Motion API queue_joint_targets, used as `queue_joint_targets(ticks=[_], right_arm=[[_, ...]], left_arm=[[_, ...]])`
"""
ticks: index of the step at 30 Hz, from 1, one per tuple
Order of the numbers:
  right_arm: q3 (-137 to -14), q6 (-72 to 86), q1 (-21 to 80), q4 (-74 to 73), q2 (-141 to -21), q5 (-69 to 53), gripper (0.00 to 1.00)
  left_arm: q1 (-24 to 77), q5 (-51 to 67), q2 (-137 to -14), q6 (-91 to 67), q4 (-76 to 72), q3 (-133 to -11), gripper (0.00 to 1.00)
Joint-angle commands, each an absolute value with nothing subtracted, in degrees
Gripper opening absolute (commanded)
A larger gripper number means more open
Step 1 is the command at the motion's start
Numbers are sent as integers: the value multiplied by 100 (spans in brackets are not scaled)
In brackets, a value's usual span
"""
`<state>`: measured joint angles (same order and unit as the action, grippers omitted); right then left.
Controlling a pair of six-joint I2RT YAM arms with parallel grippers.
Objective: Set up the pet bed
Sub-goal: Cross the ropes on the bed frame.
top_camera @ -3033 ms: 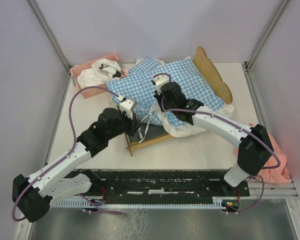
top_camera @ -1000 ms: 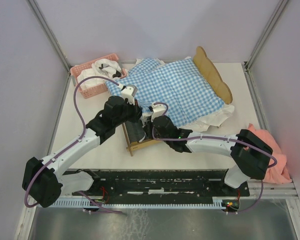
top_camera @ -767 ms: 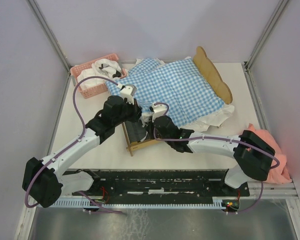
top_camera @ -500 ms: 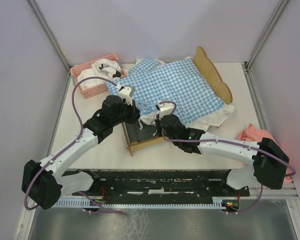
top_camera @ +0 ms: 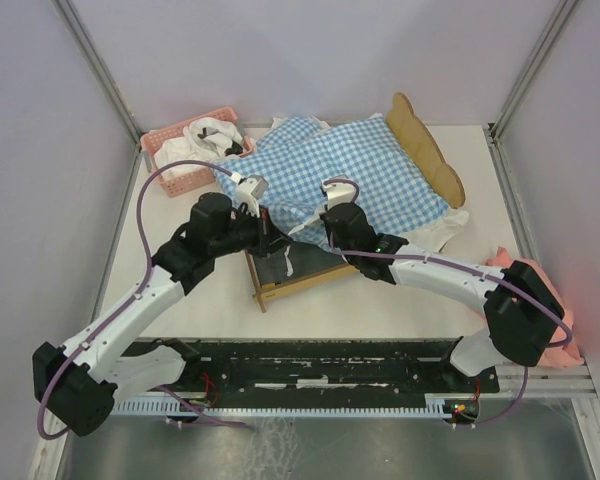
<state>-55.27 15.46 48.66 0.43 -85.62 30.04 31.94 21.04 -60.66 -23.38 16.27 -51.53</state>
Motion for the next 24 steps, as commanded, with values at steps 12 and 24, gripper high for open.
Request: queue_joint_targets(ticks=[12, 24], right_arm=[[-5636, 1450, 4781, 356, -8424, 3019, 2], [-5578, 1620, 4781, 368, -8392, 2859, 2]], left_arm=[[3173, 1890, -5946, -2217, 723, -4361, 3], [3175, 1839, -6024, -2606, 168, -3699, 3]])
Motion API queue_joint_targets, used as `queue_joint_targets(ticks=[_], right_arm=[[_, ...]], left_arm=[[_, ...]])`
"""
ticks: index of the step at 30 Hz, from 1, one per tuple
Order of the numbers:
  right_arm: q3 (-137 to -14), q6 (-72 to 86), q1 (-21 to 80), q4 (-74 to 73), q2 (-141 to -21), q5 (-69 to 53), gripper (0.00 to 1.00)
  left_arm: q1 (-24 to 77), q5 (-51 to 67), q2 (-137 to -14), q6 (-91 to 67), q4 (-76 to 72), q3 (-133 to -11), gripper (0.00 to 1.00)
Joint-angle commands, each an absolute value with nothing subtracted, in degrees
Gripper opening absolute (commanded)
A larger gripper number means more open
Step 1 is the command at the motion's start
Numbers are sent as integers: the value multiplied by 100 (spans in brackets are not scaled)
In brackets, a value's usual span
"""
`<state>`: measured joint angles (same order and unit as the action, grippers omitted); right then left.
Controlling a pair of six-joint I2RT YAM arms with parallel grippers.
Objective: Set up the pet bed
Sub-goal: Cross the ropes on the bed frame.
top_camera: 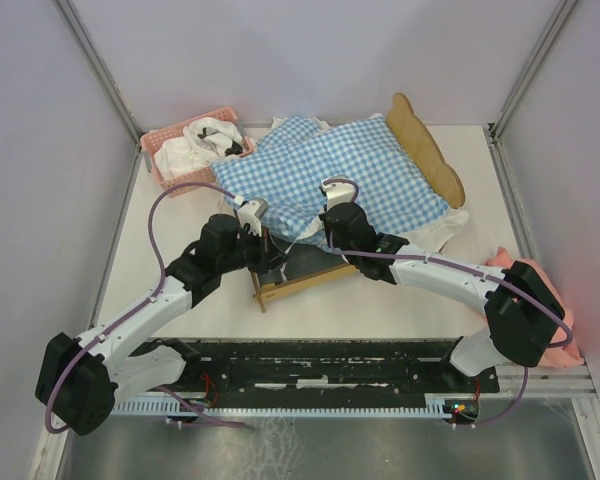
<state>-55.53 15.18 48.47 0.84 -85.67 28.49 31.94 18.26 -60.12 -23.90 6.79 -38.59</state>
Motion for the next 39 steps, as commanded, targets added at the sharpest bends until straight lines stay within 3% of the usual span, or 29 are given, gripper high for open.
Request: queue_joint_targets(ticks=[1, 13, 21, 31, 39], right_arm=[[-5556, 1630, 4781, 369, -8382, 2821, 2], [-5437, 1749, 4781, 333, -8233, 2645, 2], [-5328, 1985, 4781, 205, -8119, 2091, 2], [-5070, 2216, 4793, -161, -7722, 1068, 2], [-4958, 2435, 4846, -518, -7281, 538, 2]], left_arm=[[3174, 1826, -6028, -2610, 153, -3662, 3], [3181, 2015, -5985, -2768, 320, -3428, 4], [3178, 1673, -5570, -2867, 1348, -3863, 45], [3177, -254, -4584, -3586, 2635, -3920, 47], [3182, -974, -4361, -4047, 2497, -3333, 50]])
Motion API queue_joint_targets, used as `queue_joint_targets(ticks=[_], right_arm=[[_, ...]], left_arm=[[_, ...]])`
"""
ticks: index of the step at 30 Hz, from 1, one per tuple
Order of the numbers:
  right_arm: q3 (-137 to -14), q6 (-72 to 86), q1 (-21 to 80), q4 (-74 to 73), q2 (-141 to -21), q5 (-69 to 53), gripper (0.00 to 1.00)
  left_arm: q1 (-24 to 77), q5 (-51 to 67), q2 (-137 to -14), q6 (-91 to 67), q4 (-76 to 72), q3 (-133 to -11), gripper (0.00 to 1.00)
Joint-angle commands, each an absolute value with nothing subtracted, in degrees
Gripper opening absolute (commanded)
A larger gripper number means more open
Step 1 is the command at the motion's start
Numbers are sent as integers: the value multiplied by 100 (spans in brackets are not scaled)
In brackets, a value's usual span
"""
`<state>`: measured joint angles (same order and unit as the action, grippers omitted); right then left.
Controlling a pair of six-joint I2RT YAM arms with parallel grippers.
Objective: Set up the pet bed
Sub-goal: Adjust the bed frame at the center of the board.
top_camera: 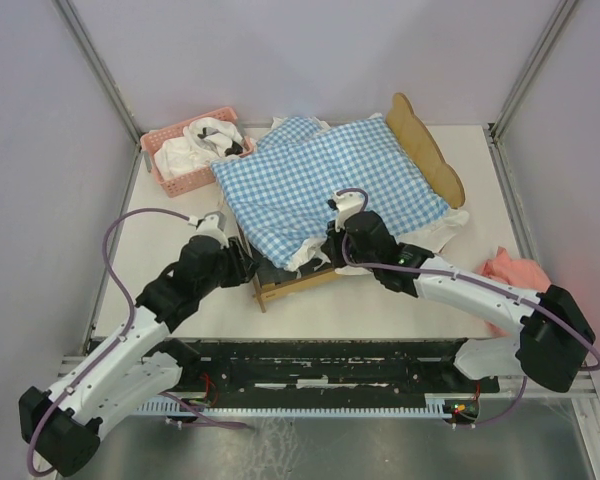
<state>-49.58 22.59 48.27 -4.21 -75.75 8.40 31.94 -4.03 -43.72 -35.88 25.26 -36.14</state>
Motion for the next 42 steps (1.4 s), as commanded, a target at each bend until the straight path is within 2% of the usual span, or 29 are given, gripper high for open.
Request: queue_joint_targets(ticks=[1, 10, 12, 16, 17, 18, 29, 42], right_arm=[[-4948, 2452, 4852, -553, -7251, 541, 2], [-4714, 2568, 4860, -541, -7157, 566, 2], [-4651, 2596, 4869, -557, -7095, 563, 2], [-4480, 2648, 4865, -695, -6791, 587, 2], [-4422, 2646, 4869, -734, -6694, 593, 2], [-4368, 2648, 4867, -764, -6605, 616, 2], [-3941, 2681, 4869, -1043, -5893, 905, 2], [-4083, 3099, 4869, -483, -6507, 1421, 2]], left_arm=[[3173, -963, -4394, -4090, 2458, -3265, 50], [3181, -608, -4705, -3986, 1497, -2921, 49], [3181, -384, -4810, -3843, 1237, -2883, 39], [3199, 206, -5021, -3589, 681, -2835, 9], [3210, 305, -5067, -3568, 562, -2843, 4], [3227, 390, -5109, -3542, 469, -2845, 3], [3683, 561, -5683, -3129, -211, -3083, 3], [3533, -843, -7310, -2612, -467, -4398, 4]])
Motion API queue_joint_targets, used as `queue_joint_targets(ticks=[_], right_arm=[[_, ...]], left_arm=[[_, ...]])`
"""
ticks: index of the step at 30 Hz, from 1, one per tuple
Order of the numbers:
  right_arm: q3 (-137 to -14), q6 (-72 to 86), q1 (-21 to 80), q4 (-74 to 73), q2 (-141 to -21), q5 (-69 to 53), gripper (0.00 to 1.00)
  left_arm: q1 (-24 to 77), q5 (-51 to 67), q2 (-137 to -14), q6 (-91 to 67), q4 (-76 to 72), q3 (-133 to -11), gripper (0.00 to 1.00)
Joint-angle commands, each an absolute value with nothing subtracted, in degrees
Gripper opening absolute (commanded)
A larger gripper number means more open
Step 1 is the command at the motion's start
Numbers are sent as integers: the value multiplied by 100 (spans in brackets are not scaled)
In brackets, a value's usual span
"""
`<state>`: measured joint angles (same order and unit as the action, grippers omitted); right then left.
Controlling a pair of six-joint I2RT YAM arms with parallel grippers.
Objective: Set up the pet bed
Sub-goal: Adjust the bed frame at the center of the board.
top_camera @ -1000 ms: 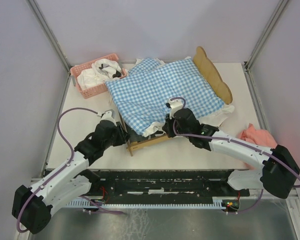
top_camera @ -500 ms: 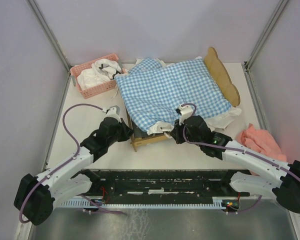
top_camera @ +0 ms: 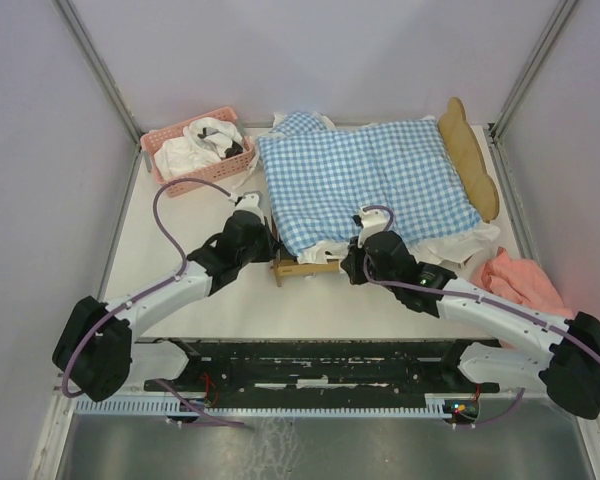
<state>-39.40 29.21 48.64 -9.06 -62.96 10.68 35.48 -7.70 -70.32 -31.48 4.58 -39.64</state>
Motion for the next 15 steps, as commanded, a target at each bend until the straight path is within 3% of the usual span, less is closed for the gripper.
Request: queue_joint_targets(ticks=[1, 5, 11, 15], right_arm=[[-4120, 3116, 4869, -446, -6565, 1456, 2], [-4182, 3179, 4869, -274, -6740, 1661, 2], [-4306, 3142, 4860, -263, -6974, 1916, 2], [-4354, 3146, 4860, -258, -7000, 1930, 2]], left_arm=[[3499, -901, -7349, -2652, -541, -4399, 7], [3396, -985, -7306, -2773, -1036, -4233, 10], [3325, -938, -6909, -2775, -577, -4312, 36], [3366, -935, -6236, -2775, -336, -3919, 47]])
